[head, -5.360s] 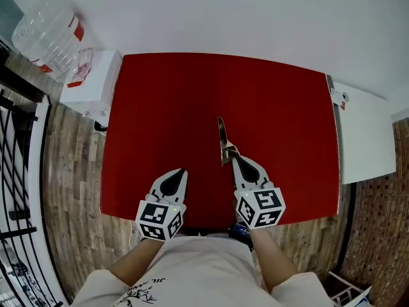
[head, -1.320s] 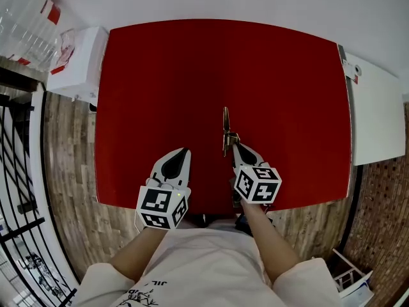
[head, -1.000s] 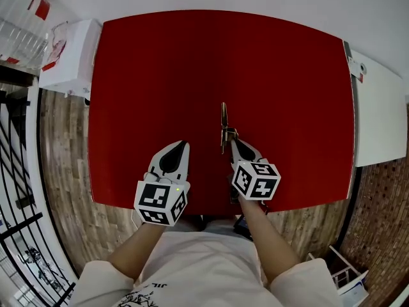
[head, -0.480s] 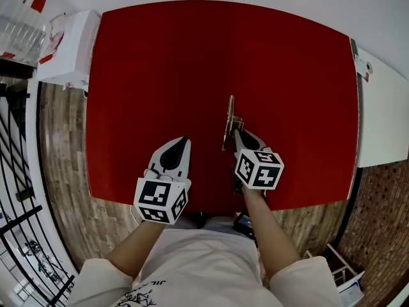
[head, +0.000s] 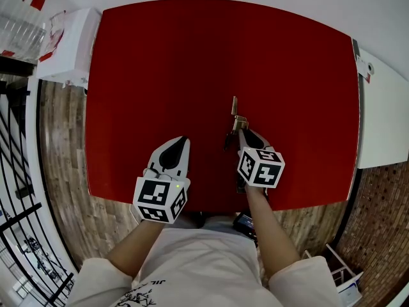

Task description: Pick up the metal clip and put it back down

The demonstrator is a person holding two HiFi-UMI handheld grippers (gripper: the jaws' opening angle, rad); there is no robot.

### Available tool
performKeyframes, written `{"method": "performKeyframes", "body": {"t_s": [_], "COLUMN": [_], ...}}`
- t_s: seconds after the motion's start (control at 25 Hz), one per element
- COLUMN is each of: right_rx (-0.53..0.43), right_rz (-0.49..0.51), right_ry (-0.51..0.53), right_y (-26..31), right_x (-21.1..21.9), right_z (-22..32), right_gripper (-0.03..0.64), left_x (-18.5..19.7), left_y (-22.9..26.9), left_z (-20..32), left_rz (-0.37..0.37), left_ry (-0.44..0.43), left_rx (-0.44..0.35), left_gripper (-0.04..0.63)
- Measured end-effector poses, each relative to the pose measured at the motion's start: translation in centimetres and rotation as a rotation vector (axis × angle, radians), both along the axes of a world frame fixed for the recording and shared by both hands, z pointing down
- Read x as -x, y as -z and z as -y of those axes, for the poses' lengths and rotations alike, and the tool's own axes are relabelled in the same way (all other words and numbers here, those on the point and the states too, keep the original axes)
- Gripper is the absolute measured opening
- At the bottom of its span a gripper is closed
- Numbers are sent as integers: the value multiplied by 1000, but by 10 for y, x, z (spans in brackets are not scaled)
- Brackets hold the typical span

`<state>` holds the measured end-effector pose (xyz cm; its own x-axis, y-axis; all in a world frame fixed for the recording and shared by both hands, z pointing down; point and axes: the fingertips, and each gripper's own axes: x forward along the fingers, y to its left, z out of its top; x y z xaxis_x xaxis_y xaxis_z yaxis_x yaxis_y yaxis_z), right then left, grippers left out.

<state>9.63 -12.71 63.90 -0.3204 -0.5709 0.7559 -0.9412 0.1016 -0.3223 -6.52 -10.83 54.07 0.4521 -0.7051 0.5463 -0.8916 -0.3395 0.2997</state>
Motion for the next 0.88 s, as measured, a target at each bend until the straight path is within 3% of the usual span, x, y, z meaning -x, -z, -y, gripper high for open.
{"method": "performKeyframes", "body": {"t_s": [0.52,0.88], "right_rx": [7,9], "right_rz": [-97,-220], "right_ry": [-5,20], "right_y": [-13,-22], "right_x": [-20,-31], "right_z": [-2,-1], "right_gripper": [60,74], "left_x": [-4,-2], "left_y": [-7,-14], "left_z": [-2,-5], "left_rz": [2,7], "left_ry": [-3,-8], "left_rx": [13,29], "left_gripper": [5,5]}}
